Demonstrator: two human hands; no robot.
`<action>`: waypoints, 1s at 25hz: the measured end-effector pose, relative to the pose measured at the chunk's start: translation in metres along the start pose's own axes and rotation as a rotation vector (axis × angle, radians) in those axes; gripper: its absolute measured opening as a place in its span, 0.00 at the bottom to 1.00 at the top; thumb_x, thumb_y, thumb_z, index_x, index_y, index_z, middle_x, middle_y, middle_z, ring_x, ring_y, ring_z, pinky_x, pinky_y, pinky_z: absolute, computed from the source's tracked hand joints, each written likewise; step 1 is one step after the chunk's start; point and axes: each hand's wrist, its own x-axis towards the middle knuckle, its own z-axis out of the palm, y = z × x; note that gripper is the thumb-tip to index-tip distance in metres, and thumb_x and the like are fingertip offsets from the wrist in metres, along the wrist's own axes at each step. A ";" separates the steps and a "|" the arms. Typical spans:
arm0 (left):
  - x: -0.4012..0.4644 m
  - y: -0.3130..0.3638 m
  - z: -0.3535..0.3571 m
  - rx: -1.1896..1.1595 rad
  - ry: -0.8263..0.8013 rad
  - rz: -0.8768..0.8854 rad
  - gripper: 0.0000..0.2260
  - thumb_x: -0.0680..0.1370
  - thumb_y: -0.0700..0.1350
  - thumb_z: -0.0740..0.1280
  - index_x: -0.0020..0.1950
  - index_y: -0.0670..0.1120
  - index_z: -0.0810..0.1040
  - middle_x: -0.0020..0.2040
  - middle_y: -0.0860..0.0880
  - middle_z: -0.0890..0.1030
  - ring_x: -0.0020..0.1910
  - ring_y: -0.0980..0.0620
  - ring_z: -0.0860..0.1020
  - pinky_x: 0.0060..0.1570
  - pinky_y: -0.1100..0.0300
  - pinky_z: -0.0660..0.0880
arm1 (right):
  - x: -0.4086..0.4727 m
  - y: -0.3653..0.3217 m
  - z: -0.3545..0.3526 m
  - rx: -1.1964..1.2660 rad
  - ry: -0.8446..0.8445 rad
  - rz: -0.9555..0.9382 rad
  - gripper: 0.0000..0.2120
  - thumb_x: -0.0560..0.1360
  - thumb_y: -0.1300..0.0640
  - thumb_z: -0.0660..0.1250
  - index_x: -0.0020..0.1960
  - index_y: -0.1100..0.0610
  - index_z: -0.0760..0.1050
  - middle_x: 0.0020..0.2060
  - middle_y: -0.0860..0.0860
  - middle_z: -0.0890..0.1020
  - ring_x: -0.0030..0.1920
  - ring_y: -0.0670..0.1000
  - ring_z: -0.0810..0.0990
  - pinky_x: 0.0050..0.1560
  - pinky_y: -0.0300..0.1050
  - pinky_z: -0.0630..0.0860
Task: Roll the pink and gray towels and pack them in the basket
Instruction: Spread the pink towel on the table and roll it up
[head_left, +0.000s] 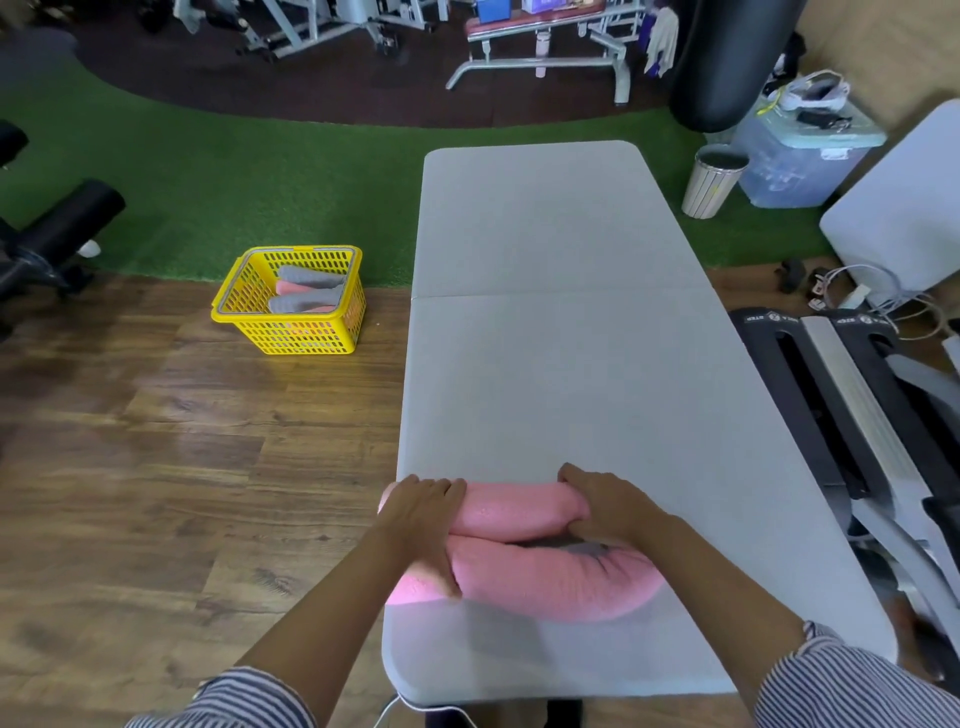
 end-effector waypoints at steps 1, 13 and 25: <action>-0.001 0.001 -0.001 0.007 0.007 -0.013 0.45 0.53 0.68 0.73 0.62 0.49 0.63 0.55 0.53 0.74 0.55 0.51 0.74 0.59 0.56 0.63 | -0.001 0.001 -0.005 0.104 -0.024 0.033 0.18 0.67 0.47 0.66 0.54 0.49 0.66 0.45 0.50 0.79 0.42 0.52 0.77 0.43 0.47 0.75; -0.014 -0.004 0.016 -0.103 0.046 -0.006 0.51 0.54 0.65 0.71 0.72 0.54 0.55 0.63 0.53 0.69 0.61 0.50 0.71 0.63 0.52 0.64 | -0.009 0.014 0.006 0.384 0.093 0.091 0.15 0.76 0.41 0.59 0.48 0.51 0.77 0.44 0.45 0.82 0.46 0.45 0.79 0.49 0.40 0.74; -0.029 0.001 0.030 -0.097 0.102 0.111 0.60 0.52 0.72 0.65 0.78 0.50 0.47 0.75 0.50 0.59 0.74 0.49 0.59 0.74 0.55 0.50 | -0.028 0.038 0.007 0.445 0.339 0.181 0.11 0.76 0.47 0.62 0.44 0.53 0.78 0.39 0.47 0.82 0.43 0.48 0.79 0.40 0.35 0.69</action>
